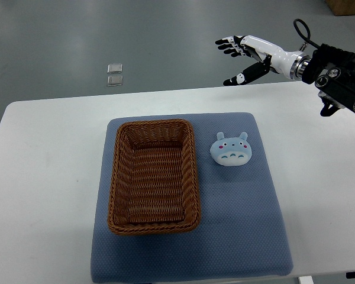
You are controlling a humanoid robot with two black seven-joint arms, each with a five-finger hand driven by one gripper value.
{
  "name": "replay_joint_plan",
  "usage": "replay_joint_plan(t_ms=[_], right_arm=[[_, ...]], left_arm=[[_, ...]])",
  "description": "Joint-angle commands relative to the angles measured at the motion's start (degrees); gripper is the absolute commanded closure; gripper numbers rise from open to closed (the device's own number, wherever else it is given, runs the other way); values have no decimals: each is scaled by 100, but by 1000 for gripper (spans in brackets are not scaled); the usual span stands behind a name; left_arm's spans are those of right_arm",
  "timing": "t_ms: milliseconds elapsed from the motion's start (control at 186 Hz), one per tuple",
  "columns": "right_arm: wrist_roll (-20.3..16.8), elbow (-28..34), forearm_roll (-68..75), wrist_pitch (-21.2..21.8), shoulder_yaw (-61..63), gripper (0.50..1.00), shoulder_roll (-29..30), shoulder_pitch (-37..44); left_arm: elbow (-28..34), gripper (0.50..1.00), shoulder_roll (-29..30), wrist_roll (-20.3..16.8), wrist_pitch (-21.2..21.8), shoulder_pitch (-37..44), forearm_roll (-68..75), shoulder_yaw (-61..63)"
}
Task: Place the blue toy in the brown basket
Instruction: 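Swing the right hand over and lower it onto the blue plush toy, then close the right hand fingers around the blue plush toy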
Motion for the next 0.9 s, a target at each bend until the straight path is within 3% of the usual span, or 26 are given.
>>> replay_joint_plan(t_ms=[0, 225, 494, 746, 896], right_arm=[[-8, 413, -315, 435, -505, 589, -205, 360], [-61, 1371, -851, 655, -1762, 589, -443, 783], [-465, 1626, -1036, 690, -2220, 591, -505, 774], [-1168, 1899, -1027, 664, -2211, 591, -548, 660], [-1221, 2101, -1018, 655, -2211, 591, -584, 563]], left_arm=[[0, 500, 0, 1, 2, 0, 0, 0], [0, 500, 0, 1, 2, 0, 0, 0], [0, 500, 0, 1, 2, 0, 0, 0], [0, 500, 0, 1, 2, 0, 0, 0], [0, 500, 0, 1, -6, 0, 0, 0]])
